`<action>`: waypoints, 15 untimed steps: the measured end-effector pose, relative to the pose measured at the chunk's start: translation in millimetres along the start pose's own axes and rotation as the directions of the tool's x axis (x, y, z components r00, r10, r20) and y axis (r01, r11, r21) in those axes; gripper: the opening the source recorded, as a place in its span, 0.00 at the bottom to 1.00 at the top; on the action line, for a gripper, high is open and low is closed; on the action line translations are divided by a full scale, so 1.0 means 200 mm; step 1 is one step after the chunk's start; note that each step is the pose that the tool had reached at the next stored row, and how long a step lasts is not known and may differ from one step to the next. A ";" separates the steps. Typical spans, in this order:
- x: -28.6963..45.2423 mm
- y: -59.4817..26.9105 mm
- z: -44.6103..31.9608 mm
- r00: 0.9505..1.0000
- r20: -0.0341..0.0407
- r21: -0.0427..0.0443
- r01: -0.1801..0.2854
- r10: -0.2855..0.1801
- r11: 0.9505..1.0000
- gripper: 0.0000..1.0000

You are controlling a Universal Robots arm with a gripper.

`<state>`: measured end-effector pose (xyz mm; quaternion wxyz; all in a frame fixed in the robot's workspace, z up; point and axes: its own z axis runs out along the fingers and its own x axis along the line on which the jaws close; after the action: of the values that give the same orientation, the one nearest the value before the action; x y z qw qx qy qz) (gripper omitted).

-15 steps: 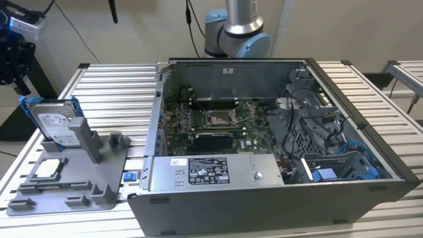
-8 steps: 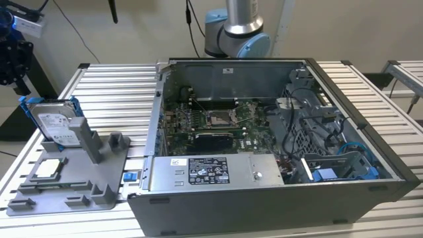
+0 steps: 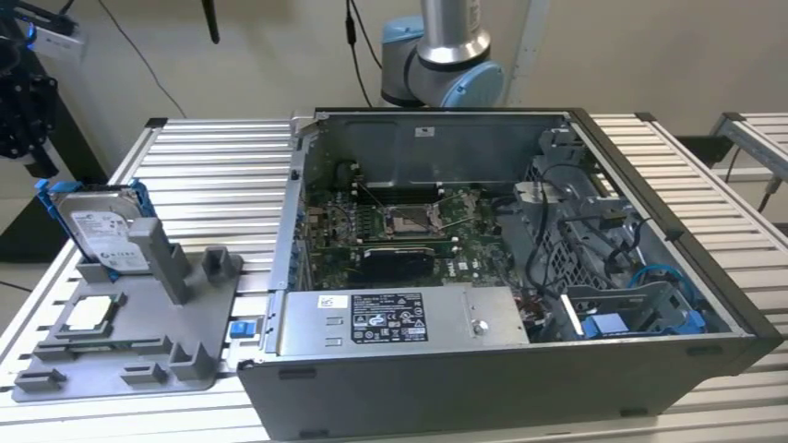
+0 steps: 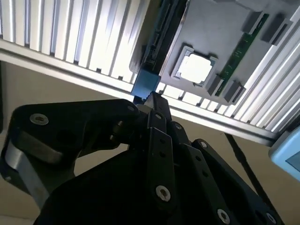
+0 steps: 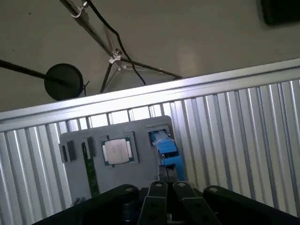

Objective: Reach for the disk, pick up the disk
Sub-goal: 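Pick up the disk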

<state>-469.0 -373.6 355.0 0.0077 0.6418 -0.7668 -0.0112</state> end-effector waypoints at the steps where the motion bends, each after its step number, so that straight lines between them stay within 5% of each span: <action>1: 0.000 0.000 0.000 1.000 0.000 0.001 0.016 -0.016 1.000 0.00; 5: -0.001 -0.003 0.000 0.998 -0.002 0.001 0.068 -0.068 0.998 0.00; 15: 0.000 -0.003 0.000 0.998 -0.002 0.001 0.070 -0.070 0.998 0.00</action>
<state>-468.4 -373.7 355.1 0.0076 0.6683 -0.7438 -0.0104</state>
